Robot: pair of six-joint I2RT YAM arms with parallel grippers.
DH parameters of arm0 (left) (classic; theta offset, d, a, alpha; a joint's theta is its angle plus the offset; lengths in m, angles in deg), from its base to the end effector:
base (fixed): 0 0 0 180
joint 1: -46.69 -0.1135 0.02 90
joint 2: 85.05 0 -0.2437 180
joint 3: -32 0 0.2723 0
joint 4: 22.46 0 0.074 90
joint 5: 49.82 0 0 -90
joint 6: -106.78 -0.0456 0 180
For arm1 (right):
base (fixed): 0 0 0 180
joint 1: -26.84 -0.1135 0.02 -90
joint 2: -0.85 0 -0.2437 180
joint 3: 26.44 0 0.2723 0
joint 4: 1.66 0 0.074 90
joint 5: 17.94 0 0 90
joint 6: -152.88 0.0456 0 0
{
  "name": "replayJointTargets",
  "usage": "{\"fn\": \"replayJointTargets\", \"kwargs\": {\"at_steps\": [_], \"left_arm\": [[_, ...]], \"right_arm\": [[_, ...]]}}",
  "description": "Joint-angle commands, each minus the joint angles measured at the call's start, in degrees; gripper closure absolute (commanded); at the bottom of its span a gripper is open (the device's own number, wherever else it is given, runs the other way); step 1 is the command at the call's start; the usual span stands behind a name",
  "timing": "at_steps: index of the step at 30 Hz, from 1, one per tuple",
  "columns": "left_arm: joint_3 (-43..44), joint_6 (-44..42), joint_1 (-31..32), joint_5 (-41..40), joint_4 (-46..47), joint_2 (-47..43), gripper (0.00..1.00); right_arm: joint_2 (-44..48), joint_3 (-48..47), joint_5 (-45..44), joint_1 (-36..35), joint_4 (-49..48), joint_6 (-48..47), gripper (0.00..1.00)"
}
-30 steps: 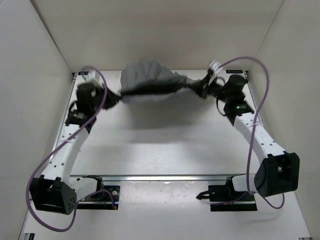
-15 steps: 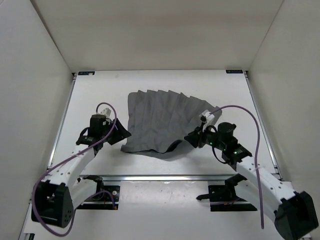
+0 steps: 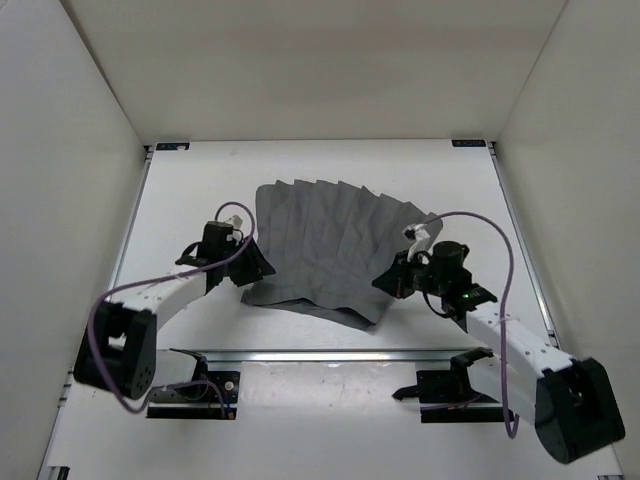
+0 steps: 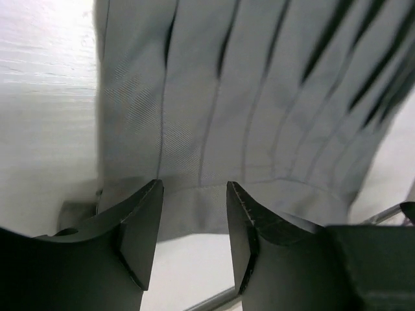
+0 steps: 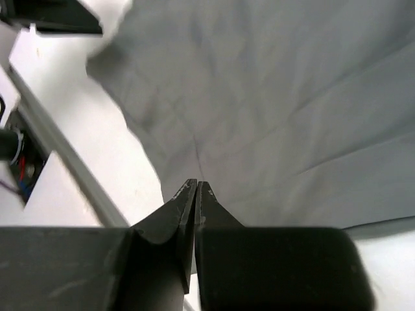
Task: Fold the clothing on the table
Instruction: Flatten the skirt out
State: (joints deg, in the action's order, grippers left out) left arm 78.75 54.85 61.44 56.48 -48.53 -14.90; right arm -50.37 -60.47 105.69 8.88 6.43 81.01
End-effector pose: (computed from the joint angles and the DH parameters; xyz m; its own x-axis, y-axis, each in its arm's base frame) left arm 0.2517 -0.0795 0.1451 -0.8381 -0.3914 -0.3801 -0.1220 0.8135 -0.5687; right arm 0.2098 0.0946 0.1752 -0.6142 0.0733 -0.7857 -0.5703 0.6470 0.5061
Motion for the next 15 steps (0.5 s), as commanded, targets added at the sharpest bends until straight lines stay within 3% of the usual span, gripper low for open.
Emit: {"fn": "replayJointTargets", "kwargs": {"at_steps": [1,5,15], "left_arm": [[2.54,0.26,1.78,0.40,4.99,6.04,0.46],[3.16,-0.01,2.75,0.58,5.87,10.35,0.51],[-2.91,-0.71,1.43,-1.18,3.86,6.23,0.51]], "right_arm": [[-7.11,-0.41,-2.34,-2.43,-1.42,4.27,1.00],[-15.30,-4.35,-5.22,-4.18,6.63,2.54,1.00],[-28.13,-13.50,-16.22,-5.95,21.95,-1.17,0.99]]}}
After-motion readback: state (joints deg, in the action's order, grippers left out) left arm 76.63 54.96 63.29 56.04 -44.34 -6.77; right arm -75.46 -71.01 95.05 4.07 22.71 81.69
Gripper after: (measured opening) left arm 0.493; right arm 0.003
